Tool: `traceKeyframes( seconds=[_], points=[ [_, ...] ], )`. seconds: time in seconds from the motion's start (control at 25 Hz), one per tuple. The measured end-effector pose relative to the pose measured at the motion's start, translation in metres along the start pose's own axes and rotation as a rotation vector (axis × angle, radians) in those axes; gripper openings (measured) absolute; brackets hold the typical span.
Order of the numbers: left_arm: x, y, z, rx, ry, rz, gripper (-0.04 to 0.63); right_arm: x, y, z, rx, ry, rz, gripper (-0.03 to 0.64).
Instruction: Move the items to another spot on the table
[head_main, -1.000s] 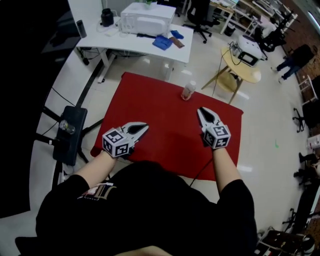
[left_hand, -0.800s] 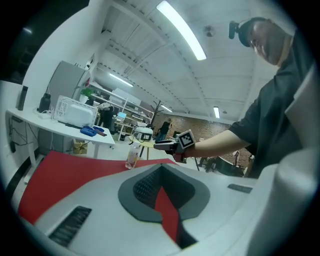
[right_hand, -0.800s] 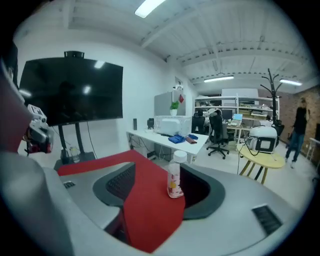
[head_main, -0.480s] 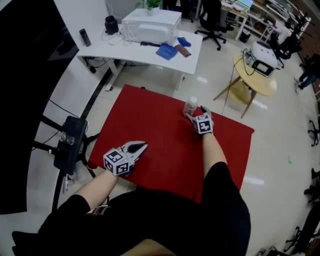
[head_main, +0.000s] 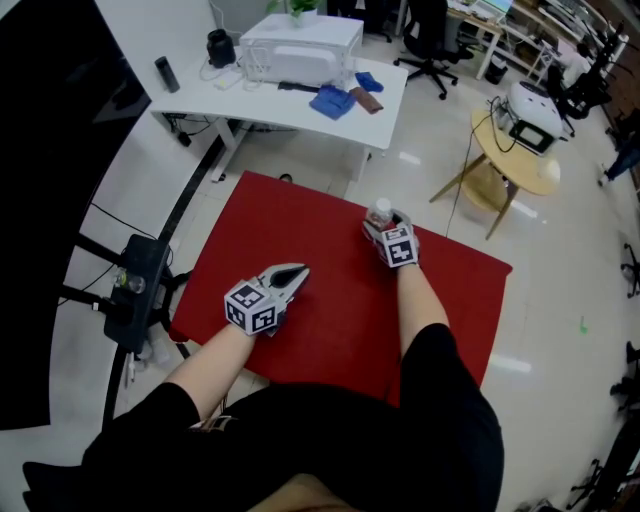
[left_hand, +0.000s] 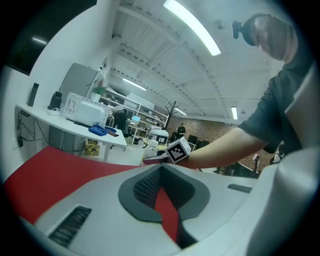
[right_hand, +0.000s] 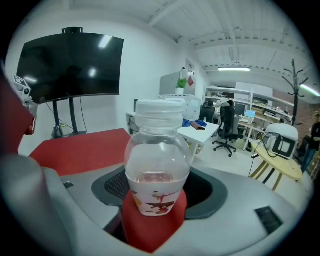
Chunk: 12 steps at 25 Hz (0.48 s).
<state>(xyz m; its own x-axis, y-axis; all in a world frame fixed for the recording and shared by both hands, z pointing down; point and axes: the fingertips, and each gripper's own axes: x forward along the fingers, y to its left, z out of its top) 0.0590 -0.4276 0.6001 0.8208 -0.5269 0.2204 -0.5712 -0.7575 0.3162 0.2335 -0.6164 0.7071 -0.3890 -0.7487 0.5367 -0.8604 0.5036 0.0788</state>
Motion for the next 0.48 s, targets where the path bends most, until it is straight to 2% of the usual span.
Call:
traceKeyframes(
  seconds=[0.12, 0.48],
  points=[
    [0.016, 0.001, 0.001, -0.01, -0.009, -0.002, -0.006, -0.003, 0.0, 0.0, -0.006, -0.009, 0.015, 0.31],
    [0.07, 0.012, 0.024, 0.024, -0.049, 0.012, -0.006, -0.029, 0.002, -0.002, -0.021, -0.025, 0.046, 0.304]
  ],
)
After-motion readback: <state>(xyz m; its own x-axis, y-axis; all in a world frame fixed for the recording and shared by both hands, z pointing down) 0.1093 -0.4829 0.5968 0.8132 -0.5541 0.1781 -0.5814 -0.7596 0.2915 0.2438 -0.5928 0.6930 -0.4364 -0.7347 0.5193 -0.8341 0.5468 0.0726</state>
